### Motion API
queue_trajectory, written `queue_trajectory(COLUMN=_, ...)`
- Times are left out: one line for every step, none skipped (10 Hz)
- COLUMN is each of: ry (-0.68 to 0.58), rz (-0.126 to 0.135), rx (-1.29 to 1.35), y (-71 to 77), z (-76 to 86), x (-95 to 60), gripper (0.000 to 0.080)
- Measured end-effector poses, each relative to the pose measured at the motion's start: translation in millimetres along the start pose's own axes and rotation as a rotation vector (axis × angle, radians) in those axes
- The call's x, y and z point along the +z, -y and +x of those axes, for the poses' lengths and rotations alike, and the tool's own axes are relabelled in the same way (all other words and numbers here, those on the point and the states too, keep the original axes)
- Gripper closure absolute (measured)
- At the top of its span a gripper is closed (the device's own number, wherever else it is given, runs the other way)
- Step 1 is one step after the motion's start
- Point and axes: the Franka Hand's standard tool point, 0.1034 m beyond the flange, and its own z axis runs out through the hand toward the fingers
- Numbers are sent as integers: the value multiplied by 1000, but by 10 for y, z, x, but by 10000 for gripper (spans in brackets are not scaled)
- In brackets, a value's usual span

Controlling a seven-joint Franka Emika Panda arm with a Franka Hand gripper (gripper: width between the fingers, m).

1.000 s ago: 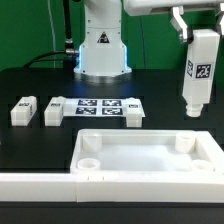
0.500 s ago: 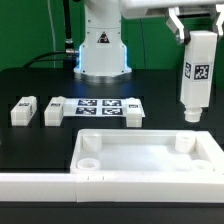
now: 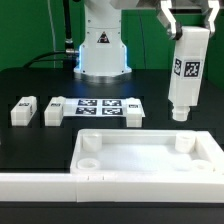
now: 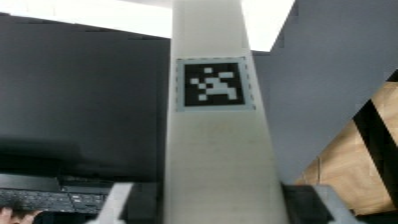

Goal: Assemble desk

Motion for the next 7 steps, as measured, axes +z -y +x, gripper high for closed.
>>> queue_trajectory(ry=1, rz=0, rx=0, y=1, z=-4, x=6, gripper=509)
queue_trajectory(ry=0, rz=1, rx=1, y=-1, z=31, x=60, gripper=509)
queue_trajectory(ry=-3, rz=2, rx=7, y=-2, z=102, x=158, gripper=509)
queue_trajectory(ry=0, rz=6, rx=7, y=40, z=127, x=250, gripper=509)
queue_trajectory(ry=1, rz=7, rx=6, y=54, z=103, x=303, gripper=509)
queue_trajectory(ry=10, rz=7, rx=6, y=47, z=63, x=352, gripper=509)
queue_trajectory(ry=15, rz=7, rx=7, y=50, z=50, x=393, gripper=509)
